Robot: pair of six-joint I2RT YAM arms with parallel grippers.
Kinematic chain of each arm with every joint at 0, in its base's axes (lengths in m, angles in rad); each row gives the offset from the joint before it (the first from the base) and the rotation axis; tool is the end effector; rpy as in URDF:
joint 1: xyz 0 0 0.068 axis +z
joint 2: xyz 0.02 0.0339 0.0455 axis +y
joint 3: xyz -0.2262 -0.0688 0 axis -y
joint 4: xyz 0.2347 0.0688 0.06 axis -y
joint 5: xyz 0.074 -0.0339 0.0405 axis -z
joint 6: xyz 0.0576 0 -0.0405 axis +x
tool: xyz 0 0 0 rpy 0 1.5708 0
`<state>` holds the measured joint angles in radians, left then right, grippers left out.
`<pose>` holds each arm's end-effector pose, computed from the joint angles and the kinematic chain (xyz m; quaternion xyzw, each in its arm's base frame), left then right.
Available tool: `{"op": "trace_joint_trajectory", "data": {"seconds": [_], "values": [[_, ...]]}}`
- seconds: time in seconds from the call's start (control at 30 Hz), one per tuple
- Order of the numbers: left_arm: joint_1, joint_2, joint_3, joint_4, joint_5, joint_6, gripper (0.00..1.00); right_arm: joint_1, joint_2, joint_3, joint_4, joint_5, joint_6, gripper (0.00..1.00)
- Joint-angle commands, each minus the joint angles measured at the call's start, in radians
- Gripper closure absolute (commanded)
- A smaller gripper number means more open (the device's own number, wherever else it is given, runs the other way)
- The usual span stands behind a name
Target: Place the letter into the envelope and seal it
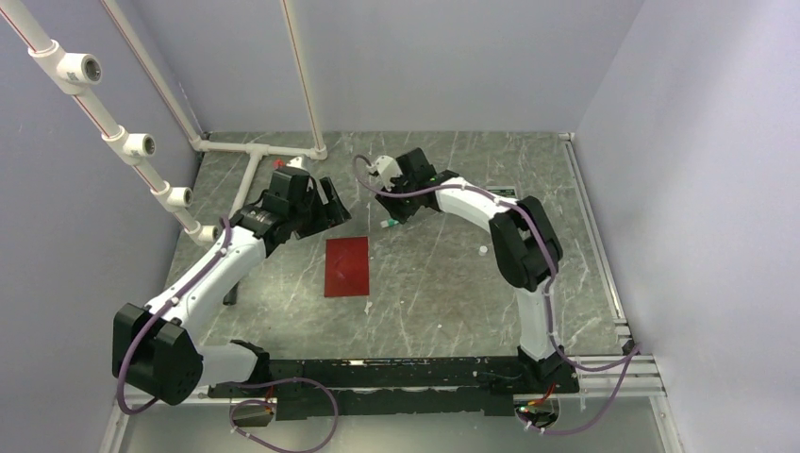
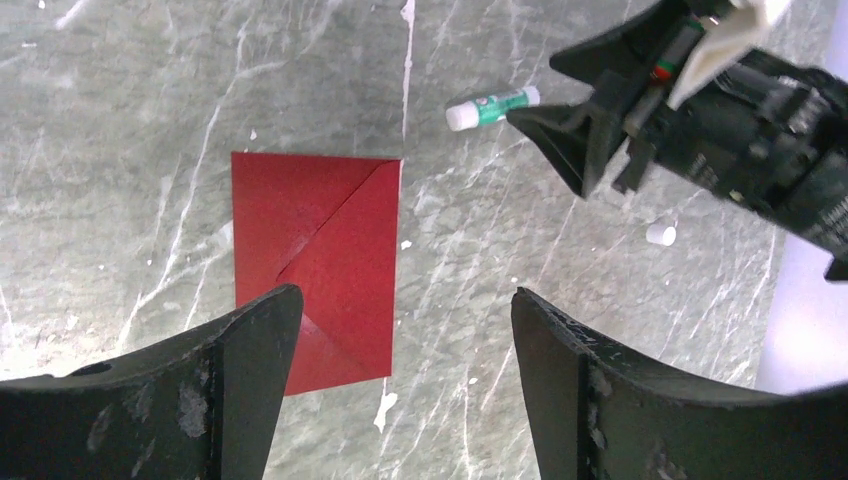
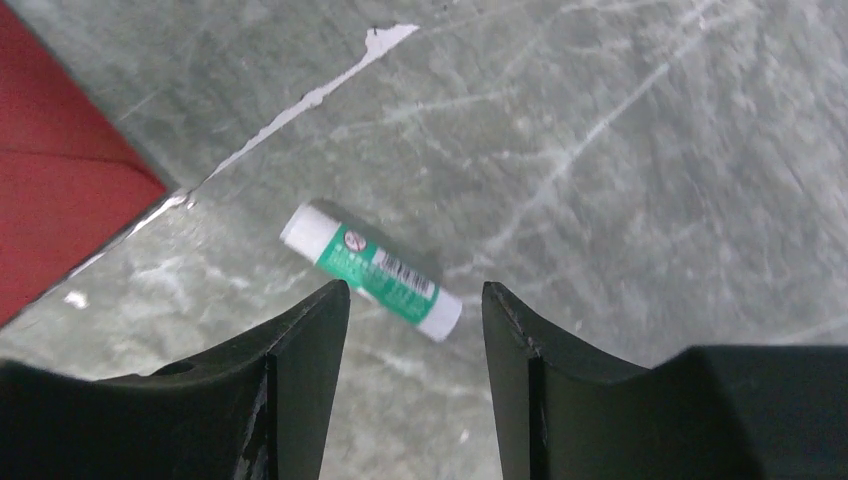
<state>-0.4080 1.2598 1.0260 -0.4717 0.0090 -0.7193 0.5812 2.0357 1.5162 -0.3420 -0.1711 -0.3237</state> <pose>0.2689 -0.1168 0.2475 -0.1389 0.8972 -0.2275 0.3522 0.3625 0.2498 0.1520 -0.4352 0.8274 0.1239 0.3328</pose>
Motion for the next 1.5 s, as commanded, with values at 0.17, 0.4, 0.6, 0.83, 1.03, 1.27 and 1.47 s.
{"op": "trace_joint_trajectory", "data": {"seconds": [0.17,0.4,0.6,0.83,1.03,1.27,1.47], "values": [[0.000,-0.031,0.035,-0.090,-0.056,0.004,0.18,-0.008,0.209,0.251,-0.115,-0.097,-0.175,0.44],[0.001,-0.047,0.016,-0.090,-0.074,-0.009,0.17,-0.014,0.199,0.223,-0.156,-0.132,-0.190,0.47],[0.005,-0.039,0.018,-0.093,-0.084,-0.005,0.17,-0.013,0.277,0.298,-0.113,0.033,-0.041,0.50],[0.008,-0.028,0.024,-0.092,-0.085,0.002,0.17,-0.014,0.225,0.264,-0.070,0.019,0.147,0.35],[0.010,-0.023,0.019,-0.084,-0.087,0.006,0.17,0.000,0.190,0.260,-0.027,0.096,0.404,0.24],[0.013,-0.016,0.026,-0.092,-0.093,0.018,0.17,0.061,0.229,0.346,0.076,0.315,0.633,0.23],[0.017,-0.034,0.015,-0.102,-0.103,0.021,0.16,0.075,0.422,0.644,-0.061,0.467,0.647,0.19]]}}
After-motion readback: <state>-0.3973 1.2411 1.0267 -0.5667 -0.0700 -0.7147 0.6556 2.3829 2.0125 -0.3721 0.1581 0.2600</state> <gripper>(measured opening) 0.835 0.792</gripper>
